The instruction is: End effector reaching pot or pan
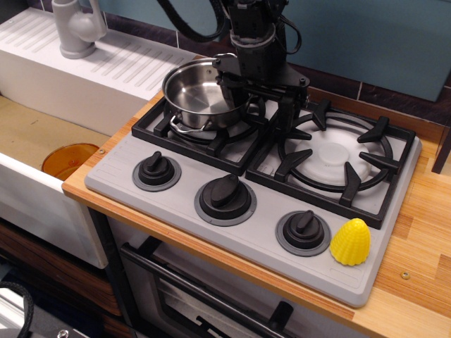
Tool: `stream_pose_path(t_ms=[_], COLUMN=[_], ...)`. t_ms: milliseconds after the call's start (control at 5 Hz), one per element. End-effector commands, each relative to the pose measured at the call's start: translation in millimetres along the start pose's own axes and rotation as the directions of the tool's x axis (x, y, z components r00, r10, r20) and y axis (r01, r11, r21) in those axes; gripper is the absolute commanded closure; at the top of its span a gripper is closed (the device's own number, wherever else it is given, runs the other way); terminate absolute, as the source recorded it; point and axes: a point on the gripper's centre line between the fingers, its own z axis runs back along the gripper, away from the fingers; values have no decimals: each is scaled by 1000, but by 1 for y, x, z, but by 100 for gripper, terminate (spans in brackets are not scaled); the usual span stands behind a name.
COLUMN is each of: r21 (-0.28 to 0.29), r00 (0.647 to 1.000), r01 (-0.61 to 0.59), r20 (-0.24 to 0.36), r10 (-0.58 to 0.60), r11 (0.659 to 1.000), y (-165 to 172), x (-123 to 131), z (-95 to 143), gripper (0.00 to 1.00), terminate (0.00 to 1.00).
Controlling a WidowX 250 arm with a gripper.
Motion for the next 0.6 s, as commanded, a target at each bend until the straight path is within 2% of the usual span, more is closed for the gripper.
stream_pose_path(t_ms=[0,200,400], r21=[10,10,10], r00=[999,999,999], r01=[21,21,21], r20=[41,41,41], r10=[-21,-21,-21], r11=[1000,1000,1000], y=[10,10,10], x=[18,18,18], z=[2,2,2], gripper=[0,0,0], terminate=[0,0,100])
